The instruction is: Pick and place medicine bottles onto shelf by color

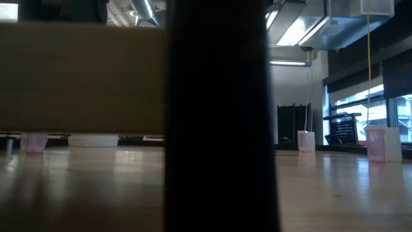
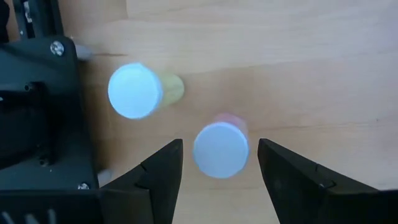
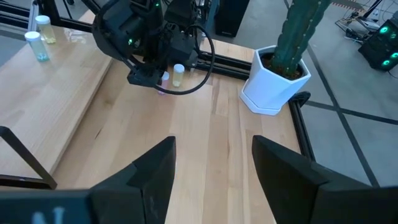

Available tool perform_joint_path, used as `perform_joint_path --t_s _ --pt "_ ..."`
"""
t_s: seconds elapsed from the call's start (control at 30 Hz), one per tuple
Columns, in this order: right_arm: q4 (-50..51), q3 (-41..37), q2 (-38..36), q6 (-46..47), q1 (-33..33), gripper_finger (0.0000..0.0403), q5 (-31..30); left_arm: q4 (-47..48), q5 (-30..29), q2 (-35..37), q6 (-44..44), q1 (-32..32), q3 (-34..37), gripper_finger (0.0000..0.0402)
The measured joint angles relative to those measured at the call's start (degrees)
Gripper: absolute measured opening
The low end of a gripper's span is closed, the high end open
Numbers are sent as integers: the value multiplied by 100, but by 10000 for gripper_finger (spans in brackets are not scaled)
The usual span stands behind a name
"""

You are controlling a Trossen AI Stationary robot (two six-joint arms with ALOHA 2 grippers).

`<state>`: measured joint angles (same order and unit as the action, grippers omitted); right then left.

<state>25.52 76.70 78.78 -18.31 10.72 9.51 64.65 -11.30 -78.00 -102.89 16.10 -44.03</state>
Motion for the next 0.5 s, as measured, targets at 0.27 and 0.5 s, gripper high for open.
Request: perform_joint_path --t_s 0.27,0.5 --pt "2 -1 2 -2 4 214 1 -88 -168 0 153 0 0 202" --pt "7 -1 2 -20 5 214 6 -103 -176 0 162 0 13 198"
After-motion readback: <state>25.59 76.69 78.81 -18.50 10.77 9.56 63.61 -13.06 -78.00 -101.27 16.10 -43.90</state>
